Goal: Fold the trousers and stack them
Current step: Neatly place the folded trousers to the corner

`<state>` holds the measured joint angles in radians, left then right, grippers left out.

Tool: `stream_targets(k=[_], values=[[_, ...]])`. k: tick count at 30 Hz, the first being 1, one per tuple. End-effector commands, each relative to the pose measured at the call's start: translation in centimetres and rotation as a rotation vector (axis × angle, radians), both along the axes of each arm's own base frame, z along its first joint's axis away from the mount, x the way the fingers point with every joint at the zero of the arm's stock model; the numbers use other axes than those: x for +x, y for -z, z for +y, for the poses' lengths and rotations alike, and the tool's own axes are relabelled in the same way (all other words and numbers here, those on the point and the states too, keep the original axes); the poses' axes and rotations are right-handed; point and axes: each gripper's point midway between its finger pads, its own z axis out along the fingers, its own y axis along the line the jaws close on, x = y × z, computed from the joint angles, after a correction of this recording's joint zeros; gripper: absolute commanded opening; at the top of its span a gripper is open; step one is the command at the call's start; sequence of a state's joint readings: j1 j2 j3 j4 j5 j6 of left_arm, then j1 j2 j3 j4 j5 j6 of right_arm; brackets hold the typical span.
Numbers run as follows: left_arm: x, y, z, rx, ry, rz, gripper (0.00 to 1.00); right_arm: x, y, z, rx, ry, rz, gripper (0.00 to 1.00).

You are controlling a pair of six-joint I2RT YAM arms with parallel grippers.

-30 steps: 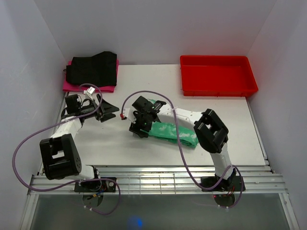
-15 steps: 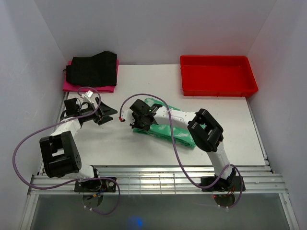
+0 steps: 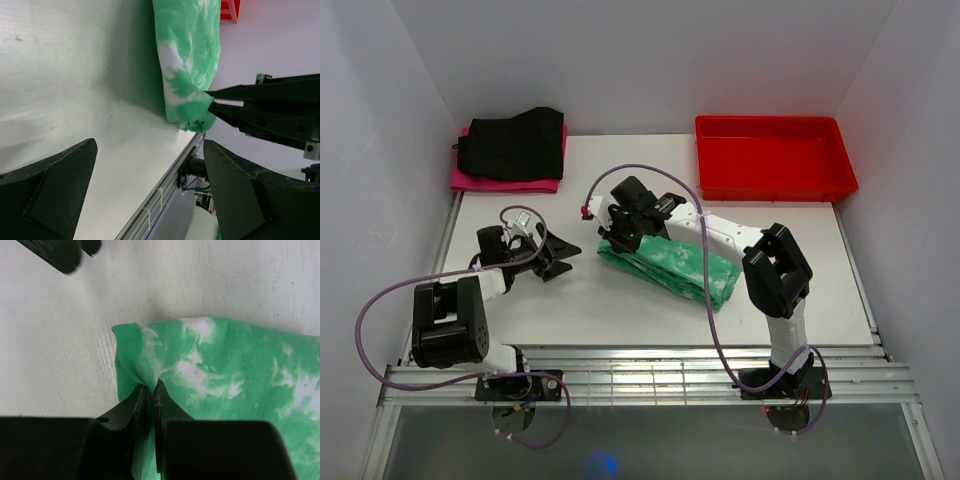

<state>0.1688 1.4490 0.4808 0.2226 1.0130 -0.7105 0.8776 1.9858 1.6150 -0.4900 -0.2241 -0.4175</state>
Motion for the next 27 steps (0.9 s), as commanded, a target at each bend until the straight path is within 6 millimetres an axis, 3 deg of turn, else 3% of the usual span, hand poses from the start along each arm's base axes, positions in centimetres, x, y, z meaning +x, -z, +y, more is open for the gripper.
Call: stream_targets(k=[1,2,4,5,6,10,14,19,27], values=[[2.9,-2.8,-1.0,-0.005,-0.081,-0.108,0.98,-0.2,-5.7,2.4,0.187,-0.03,-0.004,0.08],[3.0,-2.8,-2.3,-0.001,-0.061,-0.105,0.98,-0.3,-5.8,2.5,0.195,-0.03,-0.003,0.08],[4.4,-3.5,-2.9,-0.011,-0.091,-0.114,0.98,-0.5,-5.7,2.5,0.203,-0.036,0.006,0.08],[4.2,-3.0,-4.6,-0.021,-0.056,-0.087,0.98,-0.4,-5.7,2.5,0.208,-0.034,0.009,0.08],[5.1,-3.5,-4.9,-0.037,-0.084,-0.084,0.98,-0.6,-5.8,2.6,0.218,-0.033,0.02,0.08],[6.1,-1.9,-6.3,-0.068,-0.11,0.003,0.98,-0.5,-6.4,2.9,0.248,-0.029,0.023,0.08],[5.4,-0.3,-8.2,-0.077,-0.064,0.056,0.98,-0.5,-6.7,3.2,0.264,-0.037,0.032,0.08],[4.4,-1.6,-10.3,-0.169,0.013,0.016,0.98,-0.8,-6.3,3.5,0.276,-0.038,0.057,0.08],[3.3,-1.2,-11.3,-0.237,0.034,0.12,0.74,0.3,-5.3,4.0,0.273,-0.007,0.039,0.08]])
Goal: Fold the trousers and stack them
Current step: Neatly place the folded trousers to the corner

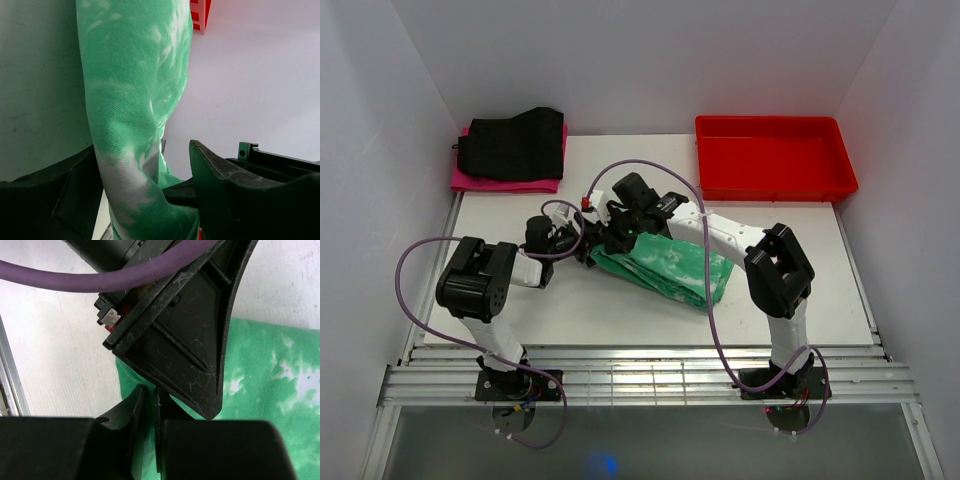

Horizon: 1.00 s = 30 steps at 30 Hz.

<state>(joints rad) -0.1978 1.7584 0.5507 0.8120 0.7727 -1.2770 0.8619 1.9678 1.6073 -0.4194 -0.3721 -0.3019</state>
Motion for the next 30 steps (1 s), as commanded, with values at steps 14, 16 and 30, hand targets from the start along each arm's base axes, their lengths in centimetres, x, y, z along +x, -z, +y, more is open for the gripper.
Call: stream_targets(k=[14,16,30], values=[[-3.2,-1.6,-1.3,-0.075,0.076,0.073,0.89,3.8,-3.0,2.2,0.12,0.097,-0.176,0.08],[-2.8,-1.0,-1.6,-0.071,0.081,0.078,0.83,2.6,-3.5,2.8,0.155,0.057,-0.163,0.08],[0.1,-2.1,-2.7,-0.126,0.122,0.019,0.0,3.4,-9.2,-0.7,0.196,0.111,-0.281,0.75]])
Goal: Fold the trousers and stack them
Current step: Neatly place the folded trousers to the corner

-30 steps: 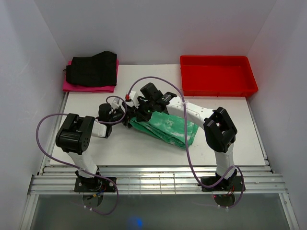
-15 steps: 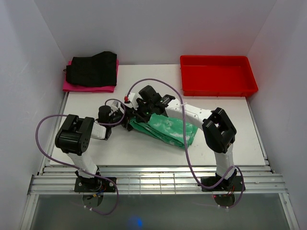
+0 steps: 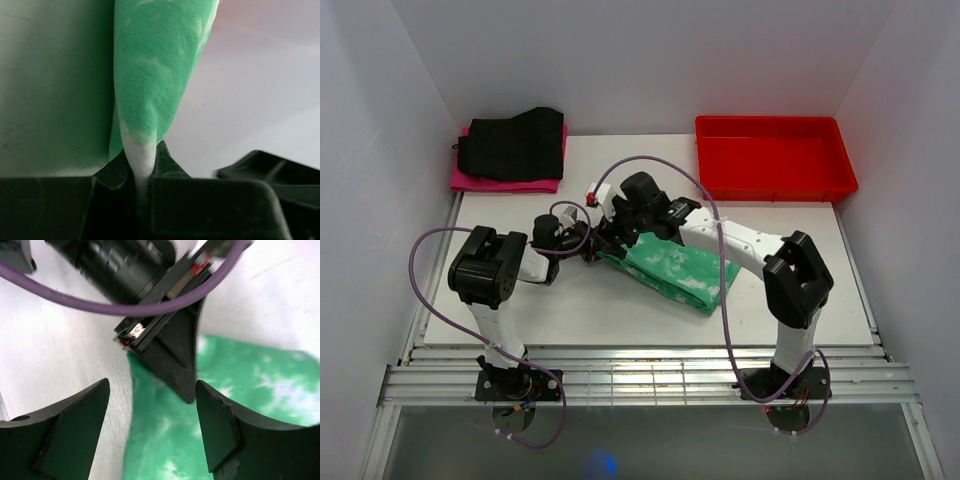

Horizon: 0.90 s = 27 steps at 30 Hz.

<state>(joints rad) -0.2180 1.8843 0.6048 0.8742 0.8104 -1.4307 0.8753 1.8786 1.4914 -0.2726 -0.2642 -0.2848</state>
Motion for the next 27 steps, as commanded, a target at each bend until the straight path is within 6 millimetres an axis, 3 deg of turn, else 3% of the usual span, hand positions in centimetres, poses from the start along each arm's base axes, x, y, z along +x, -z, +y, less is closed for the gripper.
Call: stream_targets(k=[1,3,4,5,6,7,8,10,11,13,15,21,24,25,27], values=[[-0.1,-3.6,-1.2,-0.04,0.094,-0.16,0.0,2.5,-8.3,-1.1,0.142,0.024,-0.178,0.77],[0.5,-4.2,-1.1,-0.022,0.1,-0.202,0.0,1.6,-9.7,-2.9,0.141,0.005,-0.163,0.82],[1.6,-5.2,-1.3,0.009,0.114,-0.306,0.0,2.6,-10.0,-4.5,0.147,0.04,-0.148,0.84],[2.2,-4.9,-1.4,0.048,0.127,-0.31,0.0,2.3,-9.4,-5.8,0.149,0.044,-0.109,0.9],[3.0,-5.3,-1.5,0.085,0.146,-0.364,0.0,3.6,-10.6,-8.4,0.174,0.102,-0.116,0.94],[5.4,-7.6,-1.8,0.122,0.138,-0.476,0.0,3.9,-10.7,-9.7,0.186,0.128,-0.098,0.97],[6.2,-6.7,-1.5,0.224,0.165,-0.538,0.0,4.3,-10.7,-11.0,0.194,0.152,-0.088,0.98],[8.8,-7.7,-1.2,0.339,0.167,-0.649,0.0,5.9,-10.2,-15.0,0.193,0.248,-0.074,0.92],[11.2,-9.4,-0.7,0.447,0.149,-0.742,0.0,6.3,-10.1,-16.1,0.194,0.272,-0.068,0.9],[13.6,-11.0,0.5,0.548,0.121,-0.823,0.0,6.9,-9.3,-18.7,0.171,0.33,-0.06,0.9],[15.7,-13.9,1.3,0.654,0.129,-0.978,0.0,7.2,-8.4,-20.3,0.161,0.362,-0.049,0.9],[19.6,-21.9,4.7,0.874,-0.037,-1.304,0.0,7.2,-7.8,-20.6,0.179,0.371,-0.019,0.9],[21.6,-23.2,7.0,0.938,-0.082,-1.344,0.0,7.4,-7.9,-20.3,0.192,0.367,-0.013,0.9],[22.4,-24.8,8.3,0.958,-0.116,-1.369,0.0,7.4,-7.9,-20.2,0.196,0.367,-0.01,0.9],[23.5,-25.1,9.9,0.991,-0.133,-1.376,0.0,7.4,-7.9,-20.1,0.199,0.365,-0.006,0.9]])
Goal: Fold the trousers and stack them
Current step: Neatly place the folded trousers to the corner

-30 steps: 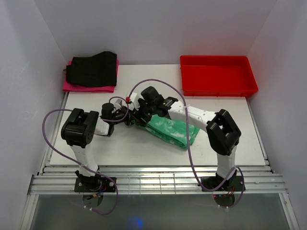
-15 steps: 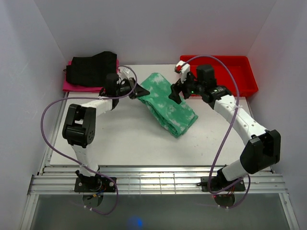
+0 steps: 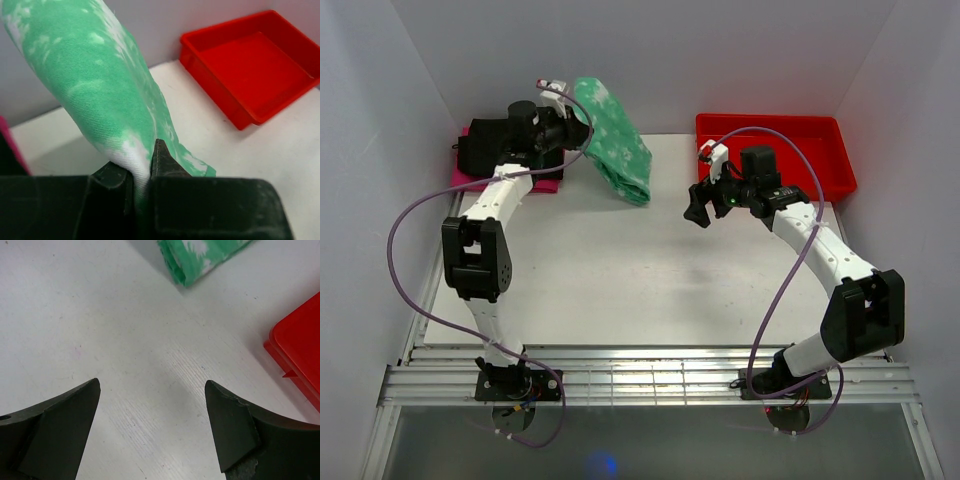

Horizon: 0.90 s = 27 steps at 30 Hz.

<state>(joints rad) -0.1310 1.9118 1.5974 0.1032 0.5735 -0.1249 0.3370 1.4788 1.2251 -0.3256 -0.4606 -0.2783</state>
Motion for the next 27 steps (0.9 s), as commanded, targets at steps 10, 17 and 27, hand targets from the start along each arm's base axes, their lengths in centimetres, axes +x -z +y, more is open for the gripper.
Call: stream_targets(k=[10,17,27], values=[[4.2,-11.1,10.8,0.137,-0.189,-0.416,0.0,0.0,-1.0,0.7,0.043,-0.022,-0.017,0.9],[4.6,-12.4,10.8,0.152,-0.116,-0.499,0.0,0.0,-0.6,0.8,0.044,-0.019,-0.001,0.9],[5.5,-15.0,10.6,0.121,-0.011,-0.601,0.0,0.0,-0.6,0.8,0.044,-0.017,0.0,0.9]])
